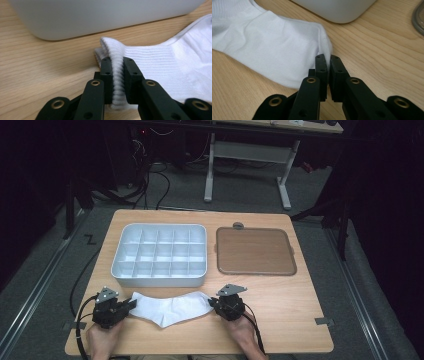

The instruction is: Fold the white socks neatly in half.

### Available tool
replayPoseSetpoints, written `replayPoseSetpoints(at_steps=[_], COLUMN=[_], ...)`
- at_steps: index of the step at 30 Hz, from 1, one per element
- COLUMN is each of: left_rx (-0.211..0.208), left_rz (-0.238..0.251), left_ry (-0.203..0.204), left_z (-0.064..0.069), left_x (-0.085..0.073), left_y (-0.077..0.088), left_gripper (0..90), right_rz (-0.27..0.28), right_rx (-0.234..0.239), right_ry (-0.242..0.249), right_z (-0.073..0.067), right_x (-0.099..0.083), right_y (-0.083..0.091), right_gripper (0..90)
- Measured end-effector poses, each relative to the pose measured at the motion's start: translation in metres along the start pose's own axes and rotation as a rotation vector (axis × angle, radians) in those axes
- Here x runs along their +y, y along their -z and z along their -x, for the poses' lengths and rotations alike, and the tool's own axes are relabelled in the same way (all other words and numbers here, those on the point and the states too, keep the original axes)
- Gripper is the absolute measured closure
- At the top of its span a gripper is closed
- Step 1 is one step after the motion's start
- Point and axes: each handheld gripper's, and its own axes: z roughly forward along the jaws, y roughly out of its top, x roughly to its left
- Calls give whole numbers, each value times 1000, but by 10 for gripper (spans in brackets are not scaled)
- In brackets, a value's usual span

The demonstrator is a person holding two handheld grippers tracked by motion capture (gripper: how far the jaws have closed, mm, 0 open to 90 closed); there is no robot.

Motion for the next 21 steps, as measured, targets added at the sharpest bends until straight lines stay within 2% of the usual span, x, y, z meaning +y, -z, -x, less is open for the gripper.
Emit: replayPoseSetpoints(at_steps=[7,12,17,21], left_rx=[-30,-53,-72,-82], left_rz=[-11,-28,-39,-46], left_ry=[6,-19,-12,-16], left_z=[14,27,36,44], left_x=[-5,-12,-16,-19], left_y=[-7,-15,-21,-25], left_gripper=[798,798,799,799], right_rz=[-2,0,3,6], right_rx=[-30,-58,-77,-97], right_ry=[-23,-36,-65,-62], right_z=[10,19,28,32], right_x=[-9,-17,-25,-29], right_y=[10,20,28,34], right_gripper=[867,867,867,867])
